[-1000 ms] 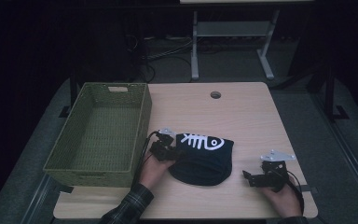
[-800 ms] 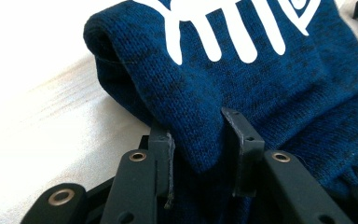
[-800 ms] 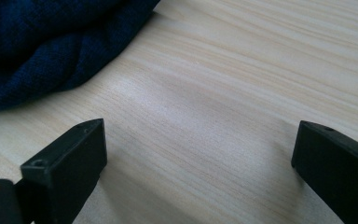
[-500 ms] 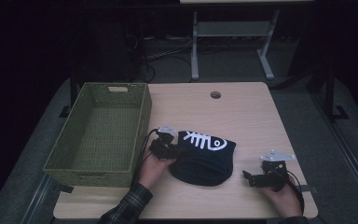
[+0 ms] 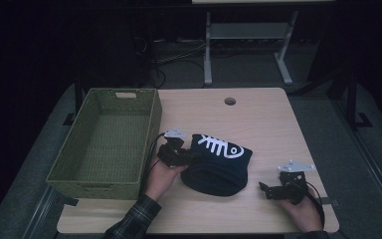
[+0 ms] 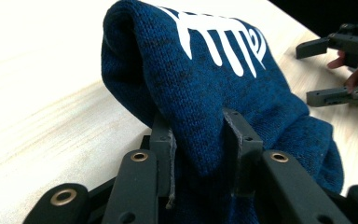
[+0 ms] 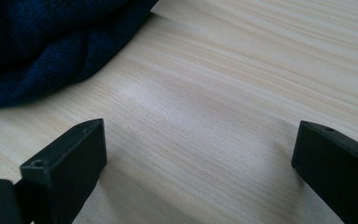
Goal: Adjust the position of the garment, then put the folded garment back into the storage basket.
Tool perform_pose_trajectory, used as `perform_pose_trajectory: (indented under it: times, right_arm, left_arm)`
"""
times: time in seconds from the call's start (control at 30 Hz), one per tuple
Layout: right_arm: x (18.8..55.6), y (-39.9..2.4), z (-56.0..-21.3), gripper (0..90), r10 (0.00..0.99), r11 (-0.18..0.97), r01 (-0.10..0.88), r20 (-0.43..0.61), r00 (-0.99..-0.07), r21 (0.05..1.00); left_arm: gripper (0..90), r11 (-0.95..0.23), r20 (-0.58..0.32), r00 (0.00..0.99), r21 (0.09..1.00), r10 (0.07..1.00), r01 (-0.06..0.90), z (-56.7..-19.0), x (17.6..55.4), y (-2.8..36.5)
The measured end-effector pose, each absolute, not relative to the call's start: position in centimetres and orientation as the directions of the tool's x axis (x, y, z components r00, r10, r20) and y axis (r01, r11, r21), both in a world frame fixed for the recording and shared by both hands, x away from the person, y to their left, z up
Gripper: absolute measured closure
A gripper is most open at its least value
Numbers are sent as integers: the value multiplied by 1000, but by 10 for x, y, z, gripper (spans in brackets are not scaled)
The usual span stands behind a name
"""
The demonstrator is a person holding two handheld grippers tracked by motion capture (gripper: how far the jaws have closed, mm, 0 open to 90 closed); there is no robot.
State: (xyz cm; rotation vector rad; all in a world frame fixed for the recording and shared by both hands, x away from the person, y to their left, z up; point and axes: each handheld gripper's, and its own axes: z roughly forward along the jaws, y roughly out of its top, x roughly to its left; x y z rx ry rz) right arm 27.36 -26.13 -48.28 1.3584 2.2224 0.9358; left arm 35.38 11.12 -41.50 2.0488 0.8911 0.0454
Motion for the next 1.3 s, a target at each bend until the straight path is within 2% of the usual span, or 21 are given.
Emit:
perform_pose_trajectory:
  times: [0.43, 1.3]
  right_arm:
    - [274, -261, -483, 26, 883, 316, 637, 28, -469, 703]
    - [274, -261, -483, 26, 882, 316, 636, 29, -470, 704]
  left_arm:
    - [689, -333, -286, 769, 775, 572, 537, -385, 346, 116]
    - [708, -332, -204, 796, 829, 570, 450, -330, 339, 148]
